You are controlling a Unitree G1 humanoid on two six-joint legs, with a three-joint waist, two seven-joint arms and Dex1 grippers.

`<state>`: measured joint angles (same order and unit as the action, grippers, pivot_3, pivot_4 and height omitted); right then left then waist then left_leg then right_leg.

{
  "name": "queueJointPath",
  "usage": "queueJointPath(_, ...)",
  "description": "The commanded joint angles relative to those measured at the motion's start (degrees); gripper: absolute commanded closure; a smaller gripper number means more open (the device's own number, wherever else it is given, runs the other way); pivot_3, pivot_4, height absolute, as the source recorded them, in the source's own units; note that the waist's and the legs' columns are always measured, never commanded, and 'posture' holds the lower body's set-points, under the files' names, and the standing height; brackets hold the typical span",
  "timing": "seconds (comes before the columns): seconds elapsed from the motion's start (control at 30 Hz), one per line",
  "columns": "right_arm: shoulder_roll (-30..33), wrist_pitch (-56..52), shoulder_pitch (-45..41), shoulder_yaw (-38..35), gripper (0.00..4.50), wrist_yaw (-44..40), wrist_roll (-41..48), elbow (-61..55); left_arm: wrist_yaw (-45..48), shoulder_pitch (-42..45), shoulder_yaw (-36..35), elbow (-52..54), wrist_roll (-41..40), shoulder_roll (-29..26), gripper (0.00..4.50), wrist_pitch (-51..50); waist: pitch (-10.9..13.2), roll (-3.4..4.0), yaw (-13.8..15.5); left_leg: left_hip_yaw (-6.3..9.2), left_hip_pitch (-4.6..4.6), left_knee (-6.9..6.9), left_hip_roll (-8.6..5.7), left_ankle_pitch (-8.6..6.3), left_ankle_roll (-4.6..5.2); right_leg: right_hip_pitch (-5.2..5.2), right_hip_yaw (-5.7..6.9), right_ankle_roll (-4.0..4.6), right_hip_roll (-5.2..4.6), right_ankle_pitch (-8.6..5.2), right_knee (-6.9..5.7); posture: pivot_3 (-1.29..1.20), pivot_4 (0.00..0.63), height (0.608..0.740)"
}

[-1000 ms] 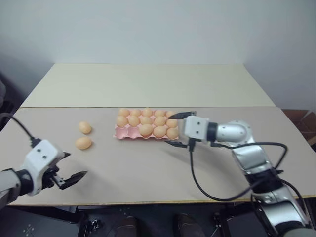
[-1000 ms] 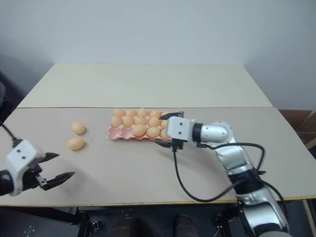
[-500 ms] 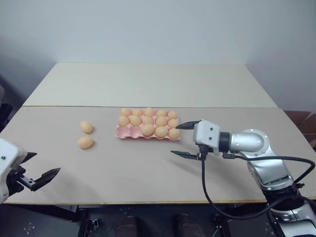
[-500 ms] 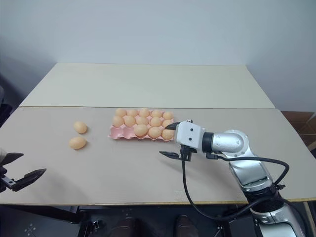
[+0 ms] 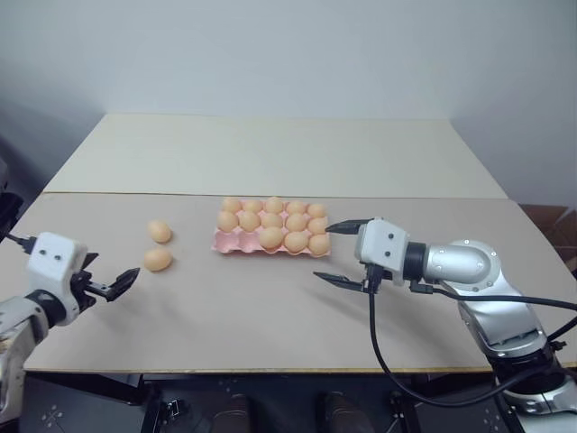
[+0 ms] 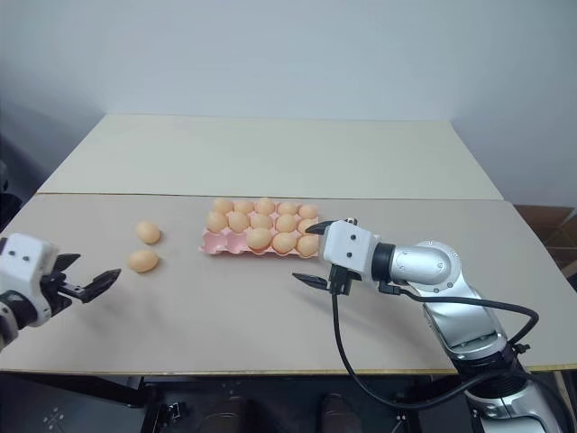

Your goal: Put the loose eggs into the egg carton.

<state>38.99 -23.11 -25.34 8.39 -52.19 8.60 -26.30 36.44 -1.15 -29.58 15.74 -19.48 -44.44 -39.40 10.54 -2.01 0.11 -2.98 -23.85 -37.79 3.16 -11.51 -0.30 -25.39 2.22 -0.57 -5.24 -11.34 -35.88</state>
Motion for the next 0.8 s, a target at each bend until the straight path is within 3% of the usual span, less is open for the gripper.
queueJointPath(0.03, 0.9, -1.5, 1.0, -2.3, 0.03, 1.4, 0.9, -3.6, -0.6, 4.8, 3.7, -5.5, 1.5, 0.6, 0.00, 4.6, 0.0, 0.00, 0.2, 0.01, 0.00, 0.01, 0.00, 0.00, 0.01, 0.00, 0.01, -0.06, 0.00, 0.03, -0.01, 0.00, 0.150, 0.740)
queueJointPath(0.37, 1.1, -4.4, 3.0, -2.4, 0.03, 4.6, 0.8, -6.8, 1.1, 14.2, 12.3, -20.1, 2.9, 3.5, 0.00, 13.0, 0.0, -0.04, 0.5, 0.00, 0.03, -0.05, 0.00, 0.00, 0.01, 0.04, 0.03, -0.06, -0.01, 0.04, -0.06, 0.00, 0.150, 0.740)
queueJointPath(0.63, 1.5, -4.1, 2.8, -2.1, 0.03, 5.8, 0.2, -6.5, 1.5, 17.3, 15.2, -24.3, 3.5, 5.0, 0.00, 14.4, 0.0, -0.07, 0.5, 0.01, 0.01, -0.05, -0.01, 0.01, 0.01, 0.06, 0.03, -0.24, -0.01, 0.14, -0.04, 0.00, 0.150, 0.740)
queueJointPath(0.8, 1.2, -3.7, 2.4, -2.1, 0.00, 6.7, -0.7, -5.6, 1.9, 16.7, 15.0, -22.6, 2.4, 5.6, 1.20, 12.9, 0.0, -0.07, 0.5, 0.02, 0.01, -0.05, -0.01, 0.01, 0.02, 0.05, 0.03, -0.24, 0.00, 0.14, -0.05, 0.00, 0.150, 0.740)
